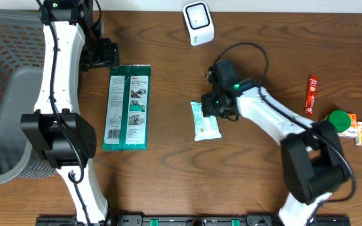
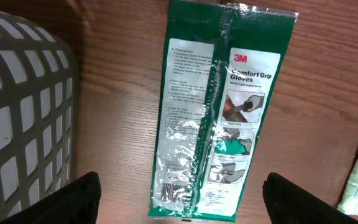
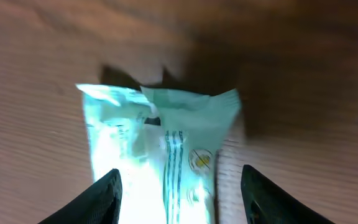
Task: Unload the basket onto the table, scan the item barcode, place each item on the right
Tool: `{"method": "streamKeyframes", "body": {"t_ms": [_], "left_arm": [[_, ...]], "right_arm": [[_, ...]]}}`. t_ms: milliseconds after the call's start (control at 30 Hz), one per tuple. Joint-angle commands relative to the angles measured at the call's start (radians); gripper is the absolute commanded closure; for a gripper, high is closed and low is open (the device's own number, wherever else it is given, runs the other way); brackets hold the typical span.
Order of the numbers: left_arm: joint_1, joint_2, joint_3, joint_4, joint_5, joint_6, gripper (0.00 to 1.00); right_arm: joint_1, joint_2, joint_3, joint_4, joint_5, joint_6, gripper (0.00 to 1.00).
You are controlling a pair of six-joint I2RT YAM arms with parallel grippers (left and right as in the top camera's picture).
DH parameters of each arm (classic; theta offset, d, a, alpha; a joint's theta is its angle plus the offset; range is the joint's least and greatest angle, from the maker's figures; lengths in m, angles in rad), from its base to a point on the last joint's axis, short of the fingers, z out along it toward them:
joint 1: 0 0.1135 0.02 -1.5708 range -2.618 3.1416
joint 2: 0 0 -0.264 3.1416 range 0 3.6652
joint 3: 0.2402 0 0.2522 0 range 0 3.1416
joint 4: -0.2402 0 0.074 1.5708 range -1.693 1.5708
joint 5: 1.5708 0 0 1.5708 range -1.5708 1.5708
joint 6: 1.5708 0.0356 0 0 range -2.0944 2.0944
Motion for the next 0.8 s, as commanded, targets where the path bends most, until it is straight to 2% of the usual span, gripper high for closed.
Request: {"method": "streamKeyframes", "body": {"t_ms": [0,200,300,433,633,767], "left_arm": [[0.003,-0.027,-0.001,-0.002,-0.005,-0.002,0.16],[0.003,-0.027,-0.001,-0.002,-0.005,-0.002,0.16],[0.003,-0.027,-0.001,-0.002,-0.005,-0.002,0.16],[0.003,-0.027,-0.001,-0.002,-0.005,-0.002,0.16],[0.003,-0.027,-0.001,-0.002,-0.005,-0.002,0.16],[0.003,-0.027,-0.001,-0.002,-0.005,-0.002,0.16]], "right_arm": [[0.013,0.069,-0.011,0.014,-0.011,0.012,0.46],[0.007,0.116,-0.01,0.025,-0.011,0.011,0.72],[-0.007,0.072,-0.002,0.018,-0.014,0.011,0.99],[-0.025,-0.035,0.002,0.002,-0.053,-0.034,0.99],[-0.023,-0.306,0.002,-0.013,-0.291,-0.361,0.99],[-0.018,-0.447,0.002,-0.033,-0.295,-0.412,0.99]]}}
